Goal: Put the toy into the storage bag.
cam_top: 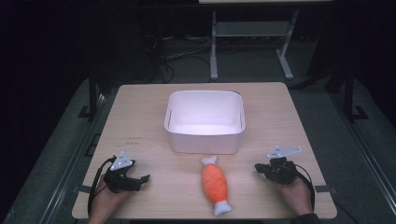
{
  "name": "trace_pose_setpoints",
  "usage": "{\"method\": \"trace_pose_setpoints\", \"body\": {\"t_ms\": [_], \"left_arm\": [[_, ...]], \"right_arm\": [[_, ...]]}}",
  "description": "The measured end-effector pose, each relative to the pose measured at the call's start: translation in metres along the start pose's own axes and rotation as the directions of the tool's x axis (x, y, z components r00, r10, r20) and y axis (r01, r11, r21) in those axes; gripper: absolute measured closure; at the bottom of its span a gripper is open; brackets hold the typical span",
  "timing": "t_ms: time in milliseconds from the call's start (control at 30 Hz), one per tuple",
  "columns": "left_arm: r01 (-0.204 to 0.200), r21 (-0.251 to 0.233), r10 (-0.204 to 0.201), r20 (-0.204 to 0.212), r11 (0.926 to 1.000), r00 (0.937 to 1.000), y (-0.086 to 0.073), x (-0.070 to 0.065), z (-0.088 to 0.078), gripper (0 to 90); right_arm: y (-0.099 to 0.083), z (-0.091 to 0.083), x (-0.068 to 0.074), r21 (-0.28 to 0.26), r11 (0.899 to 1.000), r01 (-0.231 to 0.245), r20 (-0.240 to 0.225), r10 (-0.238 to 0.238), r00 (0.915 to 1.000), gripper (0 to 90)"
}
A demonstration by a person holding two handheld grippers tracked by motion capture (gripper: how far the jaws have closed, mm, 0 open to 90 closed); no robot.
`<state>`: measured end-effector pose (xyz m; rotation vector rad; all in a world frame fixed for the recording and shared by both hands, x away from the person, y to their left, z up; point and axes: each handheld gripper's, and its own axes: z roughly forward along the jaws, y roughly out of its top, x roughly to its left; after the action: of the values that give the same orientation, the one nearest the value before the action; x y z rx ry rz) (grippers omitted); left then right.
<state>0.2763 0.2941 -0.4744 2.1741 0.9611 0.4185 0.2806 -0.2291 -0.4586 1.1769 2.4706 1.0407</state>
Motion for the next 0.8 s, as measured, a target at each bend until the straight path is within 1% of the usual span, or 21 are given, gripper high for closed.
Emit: {"method": "trace_pose_setpoints", "body": {"t_ms": [100, 167, 300, 433, 467, 500, 633, 767, 800], "left_arm": [[0.0, 0.0, 0.0, -0.001, 1.0, 1.0, 0.0, 0.0, 0.0, 13.0], [0.0, 0.0, 0.0, -0.001, 1.0, 1.0, 0.0, 0.0, 0.0, 13.0], [0.0, 0.0, 0.0, -0.001, 1.0, 1.0, 0.0, 0.0, 0.0, 13.0], [0.0, 0.0, 0.0, -0.001, 1.0, 1.0, 0.0, 0.0, 0.0, 13.0], [0.0, 0.0, 0.0, -0.001, 1.0, 1.0, 0.0, 0.0, 0.0, 13.1], [0.001, 0.0, -0.001, -0.001, 1.0, 1.0, 0.0, 0.0, 0.0, 13.1], [0.0, 0.0, 0.0, -0.001, 1.0, 1.0, 0.0, 0.0, 0.0, 13.1], [0.004, -0.001, -0.004, -0.005, 1.0, 1.0, 0.0, -0.001, 0.0, 13.2], [0.005, -0.001, -0.005, -0.005, 1.0, 1.0, 0.0, -0.001, 0.0, 13.2]], "right_arm": [[0.004, 0.001, 0.002, 0.008, 1.0, 0.009, -0.02, -0.009, 0.9998, 89.4], [0.007, 0.003, 0.003, 0.008, 1.0, 0.027, -0.035, -0.027, 0.999, 89.5], [0.013, 0.006, 0.007, 0.008, 0.999, 0.045, -0.057, -0.044, 0.9974, 89.4], [0.019, 0.011, 0.011, 0.013, 0.997, 0.08, -0.066, -0.079, 0.9947, 89.4], [0.021, 0.011, 0.013, 0.015, 0.997, 0.076, -0.068, -0.075, 0.9949, 89.4], [0.022, 0.012, 0.014, 0.011, 0.996, 0.087, -0.069, -0.086, 0.9939, 89.4], [0.029, 0.016, 0.018, 0.01, 0.996, 0.094, -0.078, -0.093, 0.9926, 89.4], [0.035, 0.019, 0.023, -0.007, 0.995, 0.101, -0.088, -0.101, 0.991, 89.4], [0.038, 0.02, 0.024, -0.009, 0.994, 0.109, -0.091, -0.109, 0.9898, 89.4]]}}
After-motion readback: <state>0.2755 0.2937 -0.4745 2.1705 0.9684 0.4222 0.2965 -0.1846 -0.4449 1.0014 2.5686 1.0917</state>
